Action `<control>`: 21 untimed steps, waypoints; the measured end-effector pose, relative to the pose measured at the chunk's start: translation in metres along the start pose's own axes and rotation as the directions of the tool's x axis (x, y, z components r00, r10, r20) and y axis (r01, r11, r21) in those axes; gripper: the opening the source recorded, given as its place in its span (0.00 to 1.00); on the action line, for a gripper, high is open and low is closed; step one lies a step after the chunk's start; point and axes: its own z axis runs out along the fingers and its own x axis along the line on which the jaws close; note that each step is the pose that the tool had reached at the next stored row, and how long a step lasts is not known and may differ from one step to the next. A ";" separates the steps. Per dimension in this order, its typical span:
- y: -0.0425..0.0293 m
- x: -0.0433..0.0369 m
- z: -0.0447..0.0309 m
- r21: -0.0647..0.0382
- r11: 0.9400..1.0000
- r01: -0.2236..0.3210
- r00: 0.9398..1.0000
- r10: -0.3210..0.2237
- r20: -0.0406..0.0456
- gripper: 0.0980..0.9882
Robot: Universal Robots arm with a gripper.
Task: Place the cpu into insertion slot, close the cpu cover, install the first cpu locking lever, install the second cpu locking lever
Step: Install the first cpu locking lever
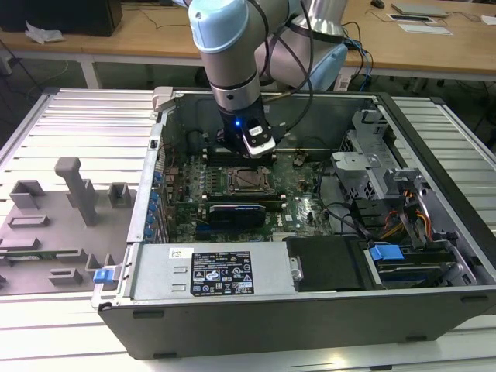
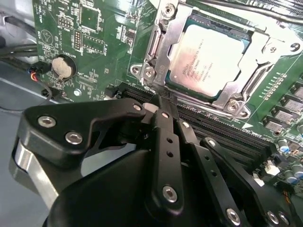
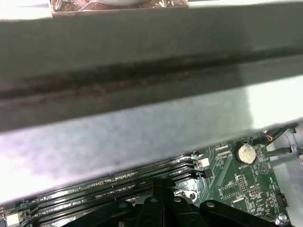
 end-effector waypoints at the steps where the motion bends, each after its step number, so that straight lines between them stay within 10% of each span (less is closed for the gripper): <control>1: 0.0003 -0.0003 -0.0014 0.000 1.000 0.000 1.000 0.000 0.000 0.01; 4: 0.0017 -0.0018 -0.0082 0.010 1.000 0.002 1.000 -0.002 0.002 0.01; 7: 0.0038 -0.0040 -0.0182 0.073 0.997 0.019 1.000 -0.020 0.015 0.01; 10: 0.0038 -0.0041 -0.0182 0.081 0.997 0.021 1.000 -0.022 0.016 0.01; 11: 0.0039 -0.0041 -0.0181 0.082 0.996 0.021 1.000 -0.022 0.012 0.01; 17: 0.0043 -0.0066 -0.0168 0.108 0.994 0.015 0.996 -0.005 -0.092 0.01; 21: 0.0024 -0.0070 -0.0171 0.108 0.994 0.015 0.996 -0.005 -0.092 0.01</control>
